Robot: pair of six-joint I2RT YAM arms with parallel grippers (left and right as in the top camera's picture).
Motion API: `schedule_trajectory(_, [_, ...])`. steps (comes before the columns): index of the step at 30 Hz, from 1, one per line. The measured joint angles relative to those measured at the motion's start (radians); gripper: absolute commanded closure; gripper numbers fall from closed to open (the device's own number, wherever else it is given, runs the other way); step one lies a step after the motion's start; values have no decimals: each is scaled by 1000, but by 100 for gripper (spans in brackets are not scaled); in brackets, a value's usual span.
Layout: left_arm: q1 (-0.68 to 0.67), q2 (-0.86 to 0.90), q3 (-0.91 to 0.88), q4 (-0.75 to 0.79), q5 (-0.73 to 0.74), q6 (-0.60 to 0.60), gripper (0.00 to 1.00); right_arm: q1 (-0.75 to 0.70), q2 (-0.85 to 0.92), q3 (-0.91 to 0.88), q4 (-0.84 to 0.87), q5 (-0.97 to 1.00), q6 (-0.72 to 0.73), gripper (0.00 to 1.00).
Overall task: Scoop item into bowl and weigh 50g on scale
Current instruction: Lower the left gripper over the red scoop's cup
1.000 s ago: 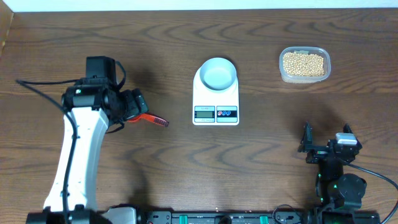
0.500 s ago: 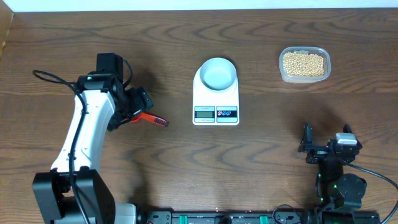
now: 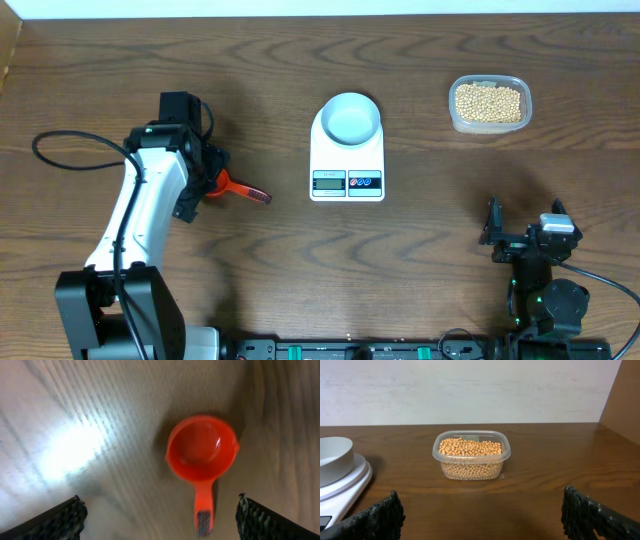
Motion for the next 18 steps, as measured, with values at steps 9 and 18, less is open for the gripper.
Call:
schedule_trajectory(9, [0, 6, -88, 119, -10, -91, 3, 0, 0, 0, 0, 0, 0, 1])
schedule_trajectory(18, [0, 40, -109, 200, -10, -125, 10, 0, 0, 0, 0, 0, 0, 1])
